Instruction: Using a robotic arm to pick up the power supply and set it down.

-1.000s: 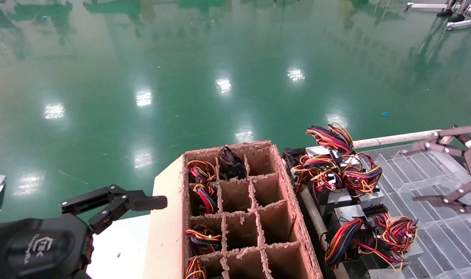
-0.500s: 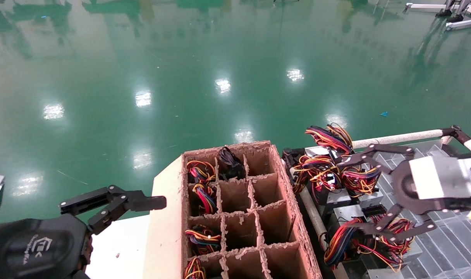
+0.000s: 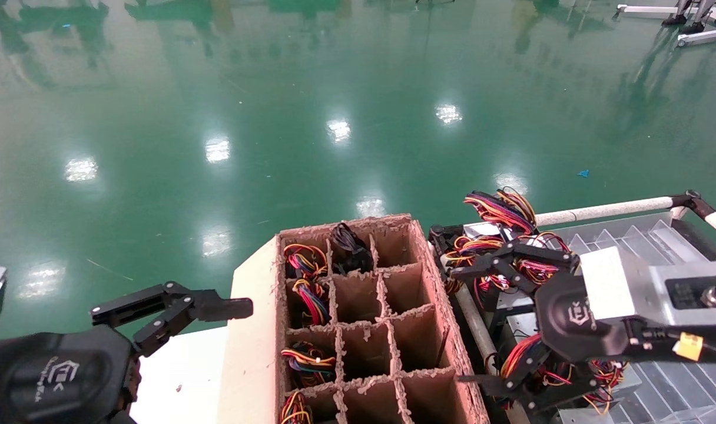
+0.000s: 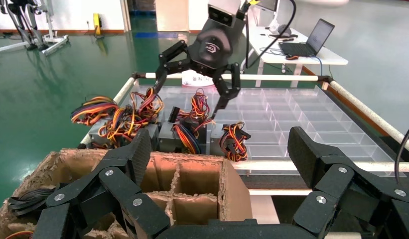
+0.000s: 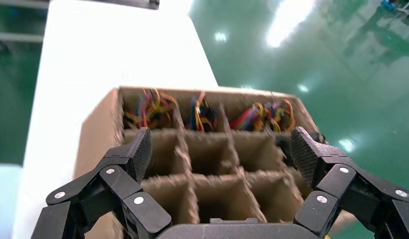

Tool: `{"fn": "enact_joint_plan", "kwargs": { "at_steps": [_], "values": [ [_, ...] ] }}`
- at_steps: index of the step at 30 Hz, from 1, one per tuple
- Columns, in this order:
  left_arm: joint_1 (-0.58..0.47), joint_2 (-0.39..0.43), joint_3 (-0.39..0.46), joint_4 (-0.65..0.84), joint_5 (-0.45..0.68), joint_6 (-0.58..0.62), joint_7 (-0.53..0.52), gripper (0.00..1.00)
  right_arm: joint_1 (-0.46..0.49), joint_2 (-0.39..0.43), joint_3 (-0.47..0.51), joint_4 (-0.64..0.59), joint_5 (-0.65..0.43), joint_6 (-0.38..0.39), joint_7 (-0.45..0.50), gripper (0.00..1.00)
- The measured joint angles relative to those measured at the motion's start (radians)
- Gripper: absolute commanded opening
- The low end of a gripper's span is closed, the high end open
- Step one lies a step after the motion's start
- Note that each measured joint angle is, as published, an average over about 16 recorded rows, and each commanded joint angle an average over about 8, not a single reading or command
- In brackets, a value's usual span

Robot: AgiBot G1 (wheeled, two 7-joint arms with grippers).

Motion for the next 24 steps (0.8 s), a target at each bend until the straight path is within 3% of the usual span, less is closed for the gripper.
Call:
{"fn": "enact_joint_plan", "kwargs": {
  "at_steps": [17, 24],
  "values": [
    [0.000, 0.000, 0.001, 0.000, 0.000, 0.000, 0.000, 1.00, -0.353, 0.000, 0.392, 0.237, 0.061, 0.013, 0.278, 1.00],
    [0.000, 0.000, 0.001, 0.000, -0.001, 0.000, 0.000, 1.00, -0.426, 0.000, 0.473, 0.285, 0.074, 0.016, 0.335, 1.00]
  ]
}}
